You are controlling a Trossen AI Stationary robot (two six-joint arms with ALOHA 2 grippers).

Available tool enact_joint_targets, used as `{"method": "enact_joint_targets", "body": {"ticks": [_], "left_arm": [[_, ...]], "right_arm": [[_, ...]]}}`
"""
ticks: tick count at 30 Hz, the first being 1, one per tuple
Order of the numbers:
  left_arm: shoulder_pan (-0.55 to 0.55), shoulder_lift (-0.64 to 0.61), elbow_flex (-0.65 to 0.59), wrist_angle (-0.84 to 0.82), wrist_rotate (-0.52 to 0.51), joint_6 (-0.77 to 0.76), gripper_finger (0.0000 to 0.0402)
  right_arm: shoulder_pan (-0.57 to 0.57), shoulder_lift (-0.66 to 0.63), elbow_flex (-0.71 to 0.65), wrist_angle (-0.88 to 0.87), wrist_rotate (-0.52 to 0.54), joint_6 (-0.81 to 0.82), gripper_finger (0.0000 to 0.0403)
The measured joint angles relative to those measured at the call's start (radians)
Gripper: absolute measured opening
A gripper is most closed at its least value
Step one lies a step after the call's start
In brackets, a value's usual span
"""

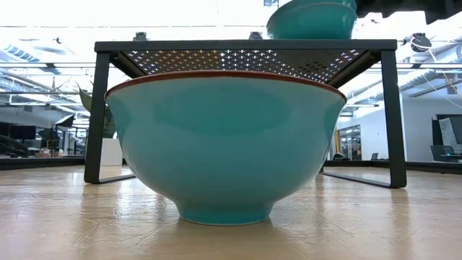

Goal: Pick & Place Mini bowls
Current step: Stack the left white patterned bowl on top of the white patterned bowl

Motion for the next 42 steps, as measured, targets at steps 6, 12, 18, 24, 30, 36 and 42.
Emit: {"method": "enact_joint_targets", "body": {"ticks": [6, 12, 18, 24, 30, 36, 42], "left_arm": [[0.0, 0.0, 0.0, 0.0, 0.0, 0.0, 0.0113], [0.0, 0.0, 0.0, 0.0, 0.0, 0.0, 0.0113], [0.0, 0.0, 0.0, 0.0, 0.0, 0.0, 0.0113], [0.0, 0.0, 0.0, 0.0, 0.0, 0.0, 0.0113], [0.0, 0.0, 0.0, 0.0, 0.0, 0.0, 0.0113], [0.0, 0.0, 0.0, 0.0, 0.0, 0.0, 0.0113], [0.0, 0.0, 0.0, 0.0, 0.0, 0.0, 0.0113]], "right_arm": [[0.0, 0.005, -0.001, -0.073, 0.002, 0.01, 0.0], [0.001, -0.006, -0.014, -0.052, 0.003, 0.022, 0.0], [0.04, -0.023, -0.013, -0.004, 0.001, -0.029, 0.0], [0.1, 0.024, -0.043, 0.047, 0.005, -0.02, 0.0], [0.131, 0.028, -0.058, 0.105, 0.035, -0.022, 0.0], [0.168, 0.024, -0.058, 0.108, 0.075, -0.053, 0.0], [0.174, 0.028, -0.058, 0.04, 0.14, -0.014, 0.0]]}}
